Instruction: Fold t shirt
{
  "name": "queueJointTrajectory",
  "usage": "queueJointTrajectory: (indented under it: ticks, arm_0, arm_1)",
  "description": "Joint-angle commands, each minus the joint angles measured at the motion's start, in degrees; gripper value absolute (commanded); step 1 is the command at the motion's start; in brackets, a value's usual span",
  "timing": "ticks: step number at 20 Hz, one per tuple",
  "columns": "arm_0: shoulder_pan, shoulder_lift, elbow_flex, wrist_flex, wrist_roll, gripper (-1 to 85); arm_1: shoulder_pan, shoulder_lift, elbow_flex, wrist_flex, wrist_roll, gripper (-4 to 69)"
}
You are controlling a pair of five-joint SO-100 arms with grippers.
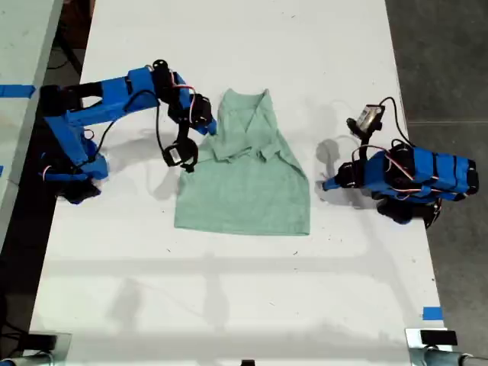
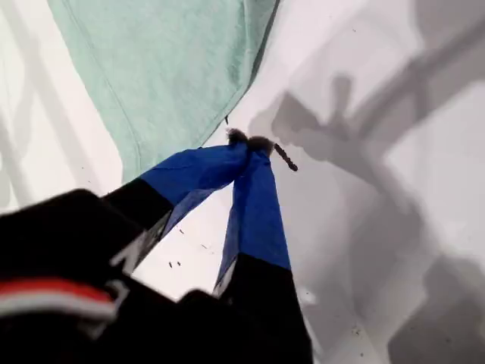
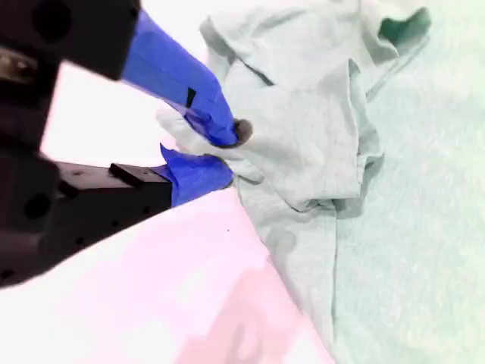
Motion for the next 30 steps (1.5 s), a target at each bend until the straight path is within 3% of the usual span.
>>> queueJointTrajectory:
  ticks: [1,3,6,10,12,13,14,15,16,30]
  arm_0:
    - [-2.0,36.1,33.0,-14.0,-5.5,1.2]
    - [-1.3,56.3,53.4,-20.0,-8.9,-0.2]
    - [4.0,53.0,65.7,-30.1,-12.0,-0.2]
    - [4.0,46.6,79.1,-52.5,-5.7,-0.2]
    - [5.0,60.9,86.5,-52.6,-2.3,-0.2]
    - [3.8,74.3,92.3,-49.4,-1.8,-0.2]
    - [2.6,93.3,98.1,-39.9,-2.7,-0.2]
    - [1.8,108.5,100.5,-25.6,-7.6,-0.2]
    - [-0.3,108.5,100.0,-22.8,-7.9,-0.2]
    - [2.1,108.8,100.3,-24.6,-8.0,-0.2]
  arm_1:
    - [-0.7,0.6,3.0,-1.2,0.5,-1.2]
    - [-0.6,0.6,3.0,-1.2,0.5,-1.2]
    - [-0.2,0.6,3.0,-1.4,0.3,-1.2]
    - [-0.4,0.6,3.1,-1.3,0.8,-1.2]
    - [-0.1,0.6,3.1,-1.3,0.5,-1.2]
    - [-0.2,0.6,3.1,-1.3,0.6,-1.2]
    - [-0.3,0.6,3.1,-1.3,0.7,-1.2]
    - [-0.4,0.6,3.1,-1.3,1.0,-1.3]
    - [-0.6,0.6,3.1,-1.4,1.1,-1.3]
    - [-0.3,0.6,3.1,-1.2,1.1,-1.3]
